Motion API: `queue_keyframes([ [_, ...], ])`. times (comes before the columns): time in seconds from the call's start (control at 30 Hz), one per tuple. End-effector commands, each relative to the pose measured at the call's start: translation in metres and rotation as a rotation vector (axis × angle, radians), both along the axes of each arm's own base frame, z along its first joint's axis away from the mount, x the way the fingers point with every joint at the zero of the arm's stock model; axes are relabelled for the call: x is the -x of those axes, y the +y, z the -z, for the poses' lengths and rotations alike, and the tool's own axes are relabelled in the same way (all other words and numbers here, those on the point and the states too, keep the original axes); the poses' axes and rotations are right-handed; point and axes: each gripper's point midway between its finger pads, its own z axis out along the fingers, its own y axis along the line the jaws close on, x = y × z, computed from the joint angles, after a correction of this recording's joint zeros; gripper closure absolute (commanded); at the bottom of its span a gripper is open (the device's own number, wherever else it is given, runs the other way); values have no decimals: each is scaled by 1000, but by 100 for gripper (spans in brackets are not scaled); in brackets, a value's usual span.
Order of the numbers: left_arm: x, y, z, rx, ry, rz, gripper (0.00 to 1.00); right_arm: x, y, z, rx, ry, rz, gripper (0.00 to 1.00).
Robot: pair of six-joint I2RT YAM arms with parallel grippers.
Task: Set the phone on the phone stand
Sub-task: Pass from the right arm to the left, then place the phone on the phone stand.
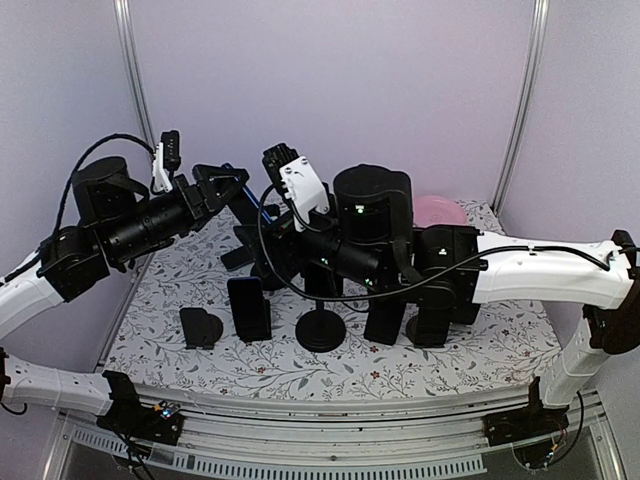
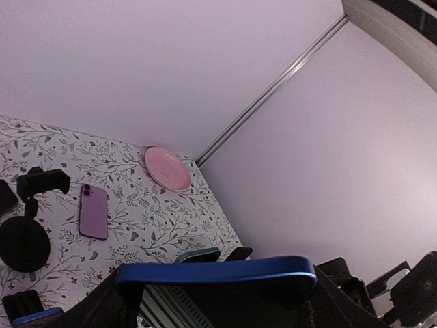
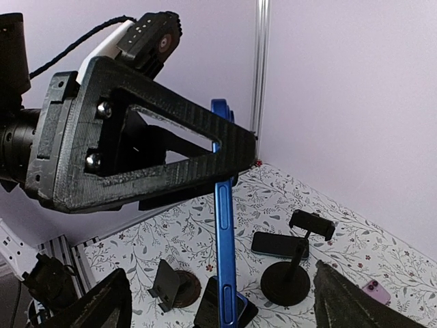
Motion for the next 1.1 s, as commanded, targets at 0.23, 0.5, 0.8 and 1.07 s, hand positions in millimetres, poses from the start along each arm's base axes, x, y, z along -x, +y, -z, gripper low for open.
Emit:
queue_keyframes([
  [0.23,5,56,-10,-84,-55,-198,61,-7,-47,-16,-23,73,107,1],
  [0.5,8,96,29,-201,6,-341,60,-27,-101,-4,-48,166,193,1],
  [0.8,3,131,73,-339,80,-495,60,-28,-156,-12,-116,188,261,1],
  [1.07,-4,148,121,-457,163,-566,60,-25,-185,-8,-143,209,298,1],
])
